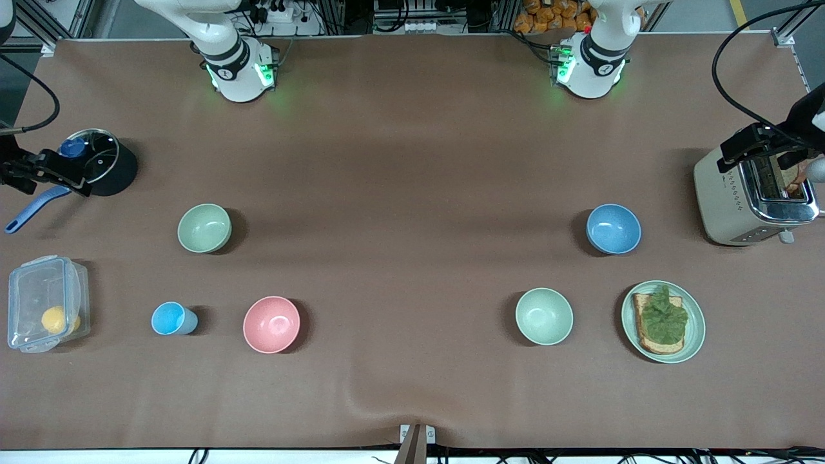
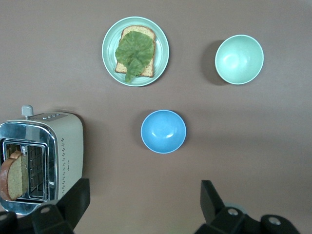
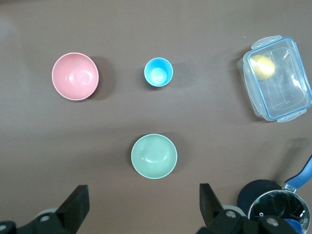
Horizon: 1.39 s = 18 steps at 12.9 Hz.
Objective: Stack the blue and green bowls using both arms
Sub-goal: 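Move the left gripper to the blue bowl while the right approaches the green bowl, then grasp the blue bowl with the left gripper while the right grasps the green bowl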
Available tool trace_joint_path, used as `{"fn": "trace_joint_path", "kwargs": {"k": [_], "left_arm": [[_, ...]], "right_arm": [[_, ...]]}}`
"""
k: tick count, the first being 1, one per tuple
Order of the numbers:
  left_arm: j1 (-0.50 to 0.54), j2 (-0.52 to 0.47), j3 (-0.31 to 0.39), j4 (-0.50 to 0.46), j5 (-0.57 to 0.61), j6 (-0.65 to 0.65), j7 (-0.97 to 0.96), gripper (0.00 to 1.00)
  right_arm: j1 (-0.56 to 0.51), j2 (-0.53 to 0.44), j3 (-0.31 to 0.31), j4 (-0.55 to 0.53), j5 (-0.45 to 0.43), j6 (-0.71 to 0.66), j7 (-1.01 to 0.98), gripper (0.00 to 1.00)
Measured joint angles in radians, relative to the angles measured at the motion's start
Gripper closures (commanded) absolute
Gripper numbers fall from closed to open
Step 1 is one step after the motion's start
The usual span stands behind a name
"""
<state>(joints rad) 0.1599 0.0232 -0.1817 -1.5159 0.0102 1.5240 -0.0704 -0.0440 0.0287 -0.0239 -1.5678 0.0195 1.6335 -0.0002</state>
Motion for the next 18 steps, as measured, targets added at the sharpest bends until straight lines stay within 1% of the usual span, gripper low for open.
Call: {"fn": "trace_joint_path", "kwargs": {"k": [5,8,11,13,16,18], "left_arm": [[0.003,0.046,0.000,-0.006,0.000,-0.001,0.000,0.00],[0.020,0.054,0.001,-0.057,0.000,0.047,0.000,0.00],[0.041,0.061,0.001,-0.160,0.000,0.151,0.000,0.00],[0.040,0.064,-0.003,-0.261,0.000,0.246,-0.001,0.00],[0.042,0.068,-0.006,-0.409,0.000,0.380,-0.011,0.00],[0.050,0.077,-0.006,-0.494,0.000,0.476,-0.012,0.00]], "right_arm": [[0.000,0.026,-0.001,-0.008,-0.007,-0.013,-0.002,0.00],[-0.001,0.053,-0.002,-0.014,-0.016,-0.010,-0.002,0.00],[-0.017,0.084,-0.003,-0.044,-0.016,0.053,-0.025,0.00],[-0.039,0.093,-0.003,-0.125,-0.016,0.157,-0.097,0.00],[-0.048,0.107,-0.003,-0.274,-0.016,0.341,-0.133,0.00],[-0.047,0.134,-0.002,-0.341,-0.016,0.414,-0.165,0.00]]}}
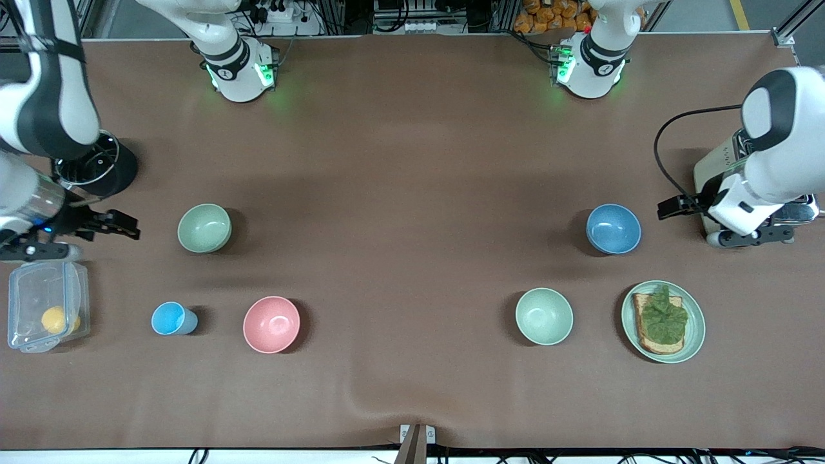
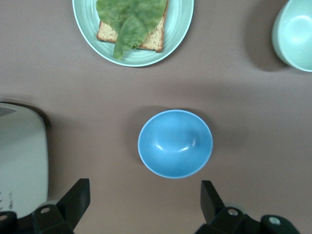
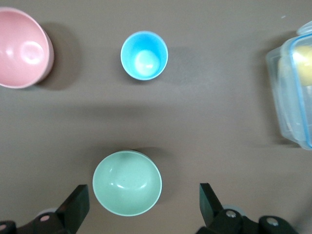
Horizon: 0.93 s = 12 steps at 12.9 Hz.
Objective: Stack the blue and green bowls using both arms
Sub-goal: 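Grasp the blue bowl with the left gripper while the right grasps the green bowl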
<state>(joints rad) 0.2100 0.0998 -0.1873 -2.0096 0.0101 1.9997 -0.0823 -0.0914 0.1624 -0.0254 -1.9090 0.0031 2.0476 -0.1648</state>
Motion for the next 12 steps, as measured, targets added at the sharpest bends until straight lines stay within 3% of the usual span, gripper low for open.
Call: {"fn": "trace_joint_path", "kwargs": {"k": [5,8,12], "left_arm": [[0.005,0.101,0.000,-0.065,0.000,0.108,0.000,0.00],[0.006,0.175,0.002,-0.066,0.000,0.173,0.000,0.00],[0.037,0.254,0.004,-0.066,0.000,0.229,0.000,0.00]], "right_arm": [[-0.079,0.095,-0.003,-0.073,0.008,0.115,-0.199,0.01],[-0.093,0.127,0.000,-0.178,0.012,0.273,-0.217,0.03],[-0.084,0.132,0.011,-0.241,0.035,0.319,-0.217,0.16]]}}
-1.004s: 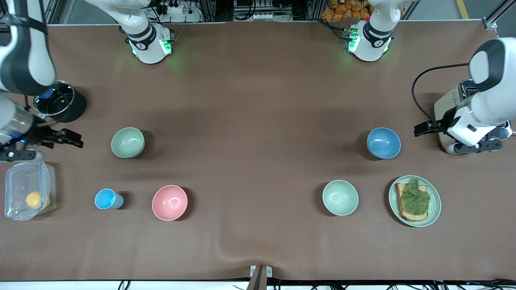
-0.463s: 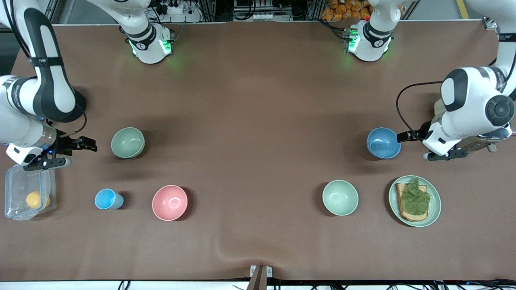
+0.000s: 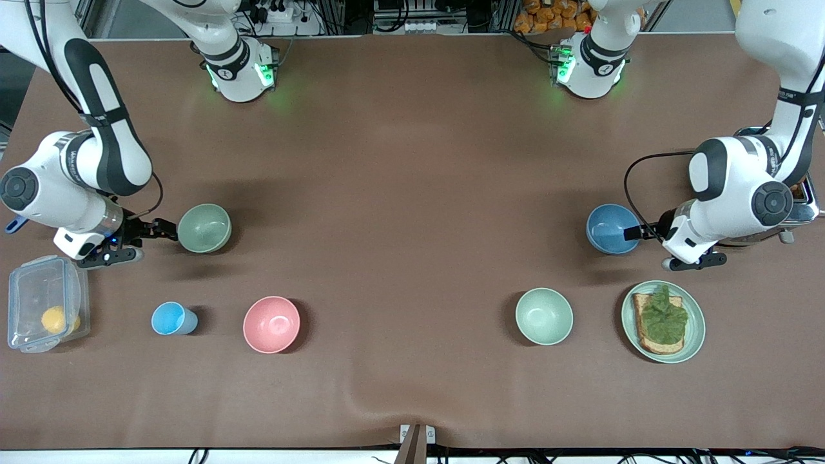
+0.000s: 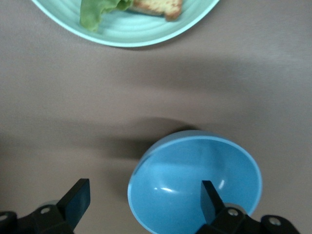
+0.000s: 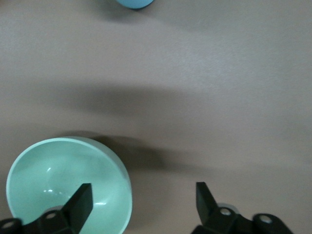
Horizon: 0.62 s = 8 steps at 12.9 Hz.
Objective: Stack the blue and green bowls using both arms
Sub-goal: 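Grasp the blue bowl with the left gripper while the right grasps the green bowl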
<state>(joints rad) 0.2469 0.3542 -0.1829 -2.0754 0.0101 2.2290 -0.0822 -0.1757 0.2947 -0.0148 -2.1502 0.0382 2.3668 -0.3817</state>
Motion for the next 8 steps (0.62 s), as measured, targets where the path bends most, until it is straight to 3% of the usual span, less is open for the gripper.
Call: {"fn": "trace_joint_path", "kwargs": {"k": [5,6,7,8], "left_arm": [[0.050,0.051,0.001,0.000,0.000,0.005,0.010,0.00],[0.050,0.056,-0.001,-0.001,0.000,0.005,0.010,0.00],[0.050,0.061,-0.003,-0.004,0.000,0.005,0.010,0.06],[0.050,0.066,-0.003,-0.006,0.000,0.005,0.011,0.13]], "right_arm": [[0.022,0.001,0.004,-0.073,0.001,0.088,-0.014,0.20],[0.014,0.003,0.002,-0.078,0.002,0.105,-0.038,0.29],[-0.001,0.009,-0.001,-0.085,0.002,0.126,-0.062,0.40],[-0.013,0.015,-0.004,-0.089,0.003,0.138,-0.081,0.43]]}}
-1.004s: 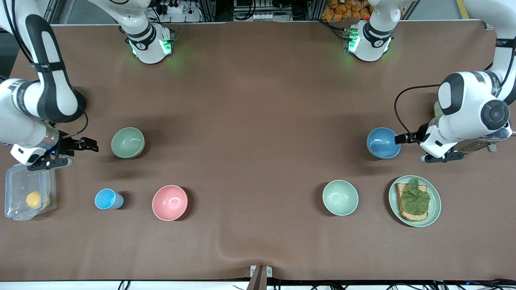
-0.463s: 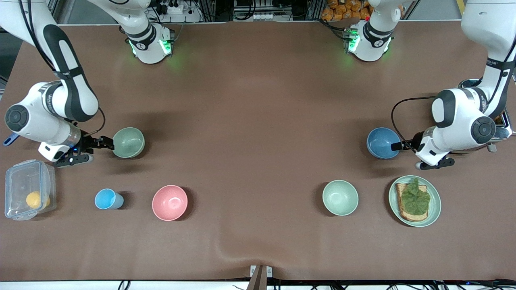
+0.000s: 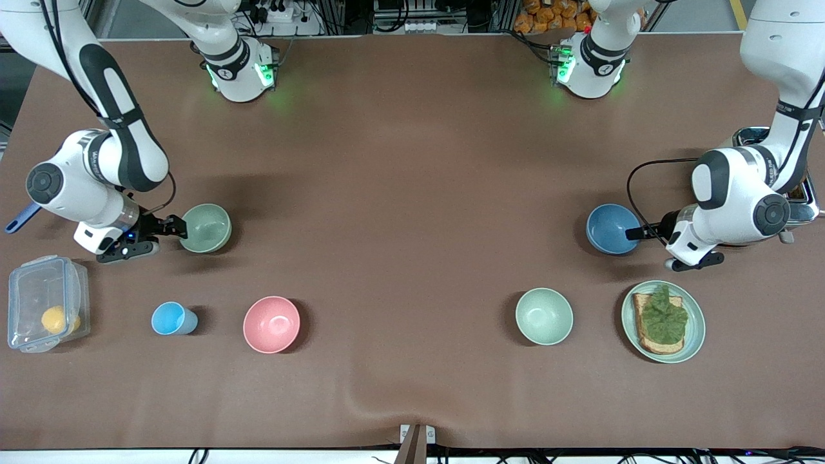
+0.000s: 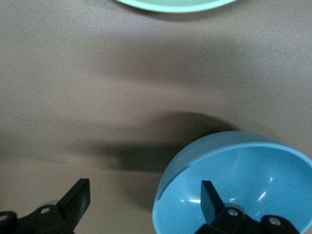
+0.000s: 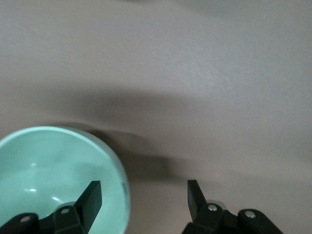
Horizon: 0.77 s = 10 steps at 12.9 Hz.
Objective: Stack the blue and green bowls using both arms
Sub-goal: 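Grasp the blue bowl with the left gripper while the right grasps the green bowl, then slide the green bowl to mid-table with the right gripper while the left holds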
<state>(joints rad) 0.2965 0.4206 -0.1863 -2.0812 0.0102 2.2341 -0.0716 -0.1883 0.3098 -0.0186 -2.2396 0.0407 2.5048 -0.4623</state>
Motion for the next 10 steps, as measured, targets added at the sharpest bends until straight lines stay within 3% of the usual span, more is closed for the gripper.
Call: {"fn": "trace_joint_path", "kwargs": {"k": [4,5,7,8,10], "left_arm": [[0.000,0.005,-0.001,-0.002,0.000,-0.001,0.001,0.50],[0.000,0.005,-0.001,-0.002,0.000,-0.001,0.001,0.60],[0.000,0.005,-0.002,-0.002,0.000,-0.002,0.001,0.91],[0.000,0.005,-0.003,-0.002,0.000,-0.002,0.001,1.00],[-0.001,0.005,-0.005,-0.002,0.000,-0.002,0.001,1.00]], "right_arm": [[0.000,0.014,0.002,-0.007,0.043,0.007,-0.011,0.40],[0.001,0.014,0.004,-0.008,0.051,0.007,-0.011,0.44],[0.001,0.014,0.004,-0.010,0.057,0.007,-0.011,0.80],[0.001,0.014,0.004,-0.012,0.060,0.007,-0.011,0.94],[0.001,0.014,0.004,-0.014,0.068,0.007,-0.011,1.00]]}}
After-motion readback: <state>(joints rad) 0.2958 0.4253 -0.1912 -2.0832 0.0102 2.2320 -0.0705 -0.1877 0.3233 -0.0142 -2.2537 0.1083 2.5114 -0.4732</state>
